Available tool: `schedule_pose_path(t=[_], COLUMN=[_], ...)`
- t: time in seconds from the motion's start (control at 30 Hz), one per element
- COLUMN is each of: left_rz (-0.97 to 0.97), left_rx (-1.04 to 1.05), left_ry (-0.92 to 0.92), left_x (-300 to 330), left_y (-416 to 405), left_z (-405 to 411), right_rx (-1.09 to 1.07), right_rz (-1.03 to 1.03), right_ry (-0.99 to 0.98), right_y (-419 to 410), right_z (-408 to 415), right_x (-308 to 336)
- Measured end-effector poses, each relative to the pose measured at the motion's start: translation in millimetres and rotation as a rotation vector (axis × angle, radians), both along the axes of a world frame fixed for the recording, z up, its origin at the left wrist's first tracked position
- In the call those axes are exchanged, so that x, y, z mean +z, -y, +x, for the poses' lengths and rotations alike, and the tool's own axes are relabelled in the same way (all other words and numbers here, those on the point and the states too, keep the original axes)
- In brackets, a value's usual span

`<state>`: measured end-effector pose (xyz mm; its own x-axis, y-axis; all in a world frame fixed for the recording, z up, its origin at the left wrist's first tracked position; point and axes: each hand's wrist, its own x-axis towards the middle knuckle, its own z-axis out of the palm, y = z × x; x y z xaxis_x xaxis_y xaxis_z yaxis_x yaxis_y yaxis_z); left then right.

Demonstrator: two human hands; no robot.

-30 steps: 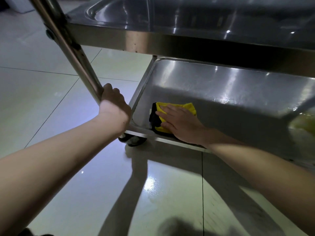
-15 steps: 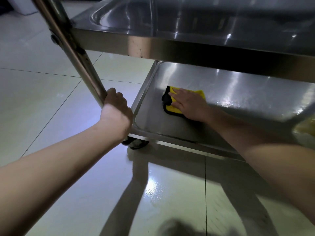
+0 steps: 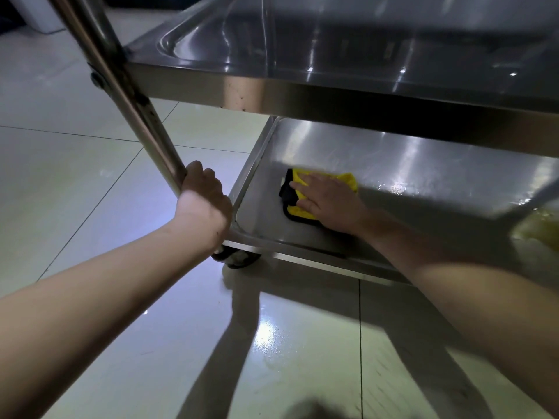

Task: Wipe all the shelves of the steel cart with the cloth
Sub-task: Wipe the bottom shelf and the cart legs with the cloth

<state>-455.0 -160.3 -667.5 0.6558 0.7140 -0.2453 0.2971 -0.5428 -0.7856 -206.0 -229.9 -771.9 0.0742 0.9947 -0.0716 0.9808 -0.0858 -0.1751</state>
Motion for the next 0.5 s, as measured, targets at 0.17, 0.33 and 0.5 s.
schedule_pose_path(t=[0.17, 0.33, 0.5], left_rz=[-0.001, 0.008, 0.002], left_rx=[0.029, -0.027, -0.021], left_ry=[0.011, 0.032, 0.044], left_x=[1, 2, 0], left_y=[0, 1, 0], left_z=[3, -3, -4], right_rx=[0.127, 0.183, 0.169], right_rz=[-0.006, 0.009, 0.013], right_ry=[-0.024, -0.056, -0.077], right_y=[14, 28, 56], right_z=[-47, -53, -35], right_x=[-7, -8, -10])
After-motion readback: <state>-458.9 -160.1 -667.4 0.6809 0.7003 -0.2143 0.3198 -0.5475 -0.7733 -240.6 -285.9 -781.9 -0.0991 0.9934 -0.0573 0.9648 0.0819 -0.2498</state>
